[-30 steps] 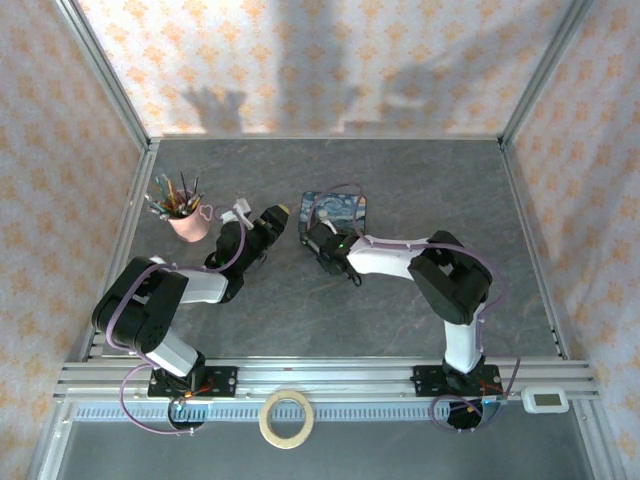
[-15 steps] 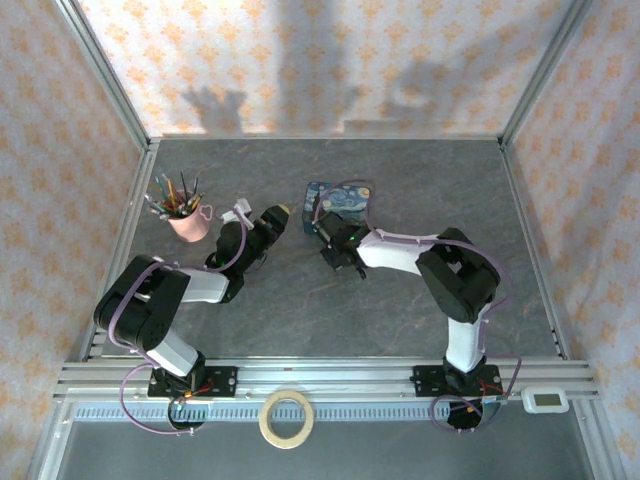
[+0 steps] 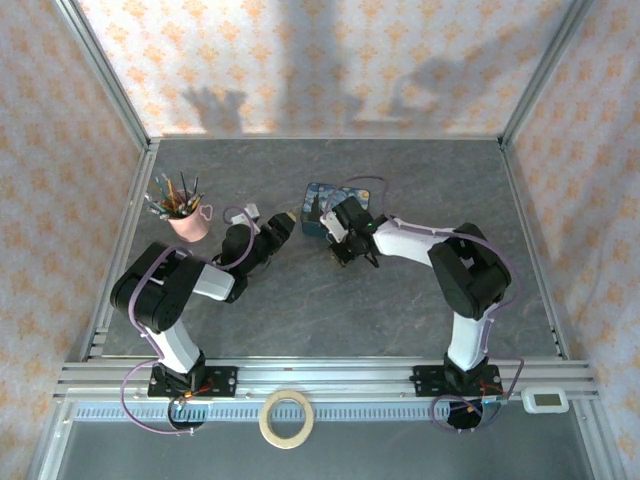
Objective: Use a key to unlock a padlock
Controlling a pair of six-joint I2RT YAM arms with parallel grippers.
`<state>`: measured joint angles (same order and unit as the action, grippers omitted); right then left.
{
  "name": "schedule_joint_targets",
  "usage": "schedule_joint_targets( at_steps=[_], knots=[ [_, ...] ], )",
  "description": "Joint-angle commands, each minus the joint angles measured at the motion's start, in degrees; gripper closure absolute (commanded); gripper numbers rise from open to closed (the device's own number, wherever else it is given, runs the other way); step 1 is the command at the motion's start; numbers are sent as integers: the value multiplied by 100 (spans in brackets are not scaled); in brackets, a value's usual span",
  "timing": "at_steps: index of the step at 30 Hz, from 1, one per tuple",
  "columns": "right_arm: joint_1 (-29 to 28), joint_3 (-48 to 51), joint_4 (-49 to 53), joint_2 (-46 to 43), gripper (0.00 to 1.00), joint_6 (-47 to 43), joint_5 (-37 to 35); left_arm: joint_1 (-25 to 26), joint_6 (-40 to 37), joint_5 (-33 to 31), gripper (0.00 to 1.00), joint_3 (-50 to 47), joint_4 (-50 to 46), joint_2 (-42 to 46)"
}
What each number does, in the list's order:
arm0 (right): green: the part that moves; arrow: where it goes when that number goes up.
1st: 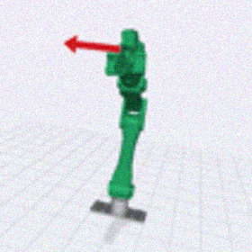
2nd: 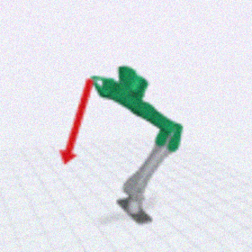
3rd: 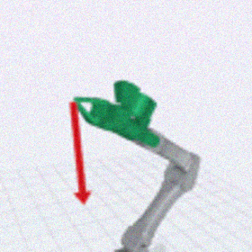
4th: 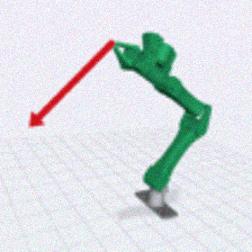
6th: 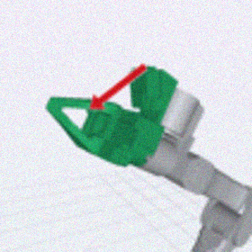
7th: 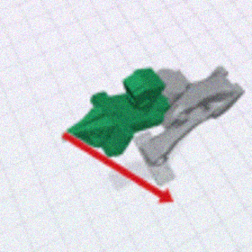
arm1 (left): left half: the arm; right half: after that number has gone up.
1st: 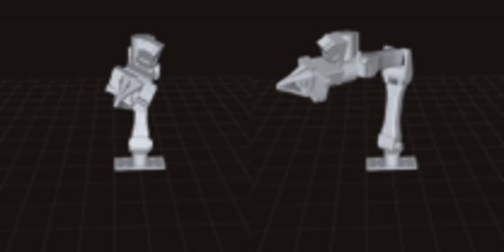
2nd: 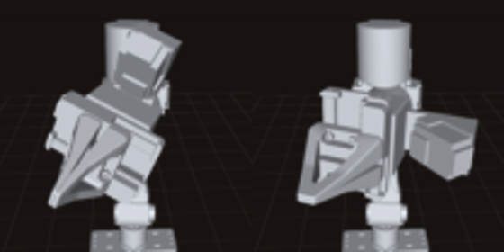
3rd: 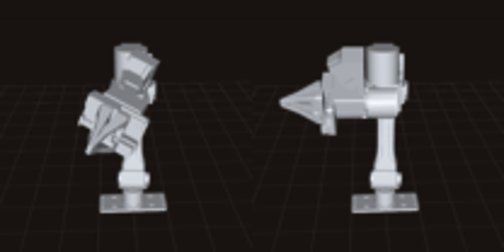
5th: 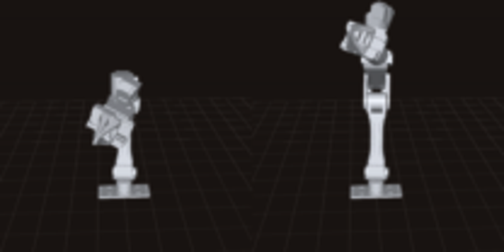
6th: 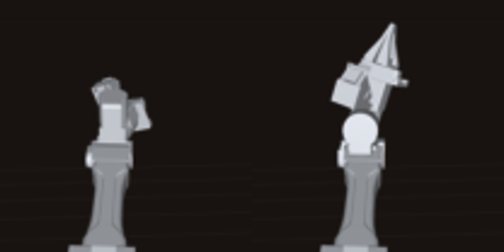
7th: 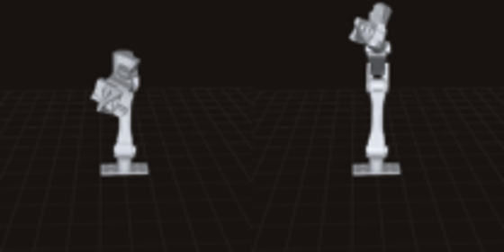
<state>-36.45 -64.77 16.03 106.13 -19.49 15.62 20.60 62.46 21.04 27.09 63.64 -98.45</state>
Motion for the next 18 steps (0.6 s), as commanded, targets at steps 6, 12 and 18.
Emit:
schedule_joint_targets(
  at_steps=[6,12,18],
  knots=[
    [123,-159,-118,-120,100,-1107,454,-39,-169,471,44,684,271,-592],
    [251,-869,328,408,100,-1259,973,-30,-67,616,44,832,430,-837],
    [269,-1311,712,791,100,-1421,1420,-33,-84,665,44,931,427,-970]
  ],
)
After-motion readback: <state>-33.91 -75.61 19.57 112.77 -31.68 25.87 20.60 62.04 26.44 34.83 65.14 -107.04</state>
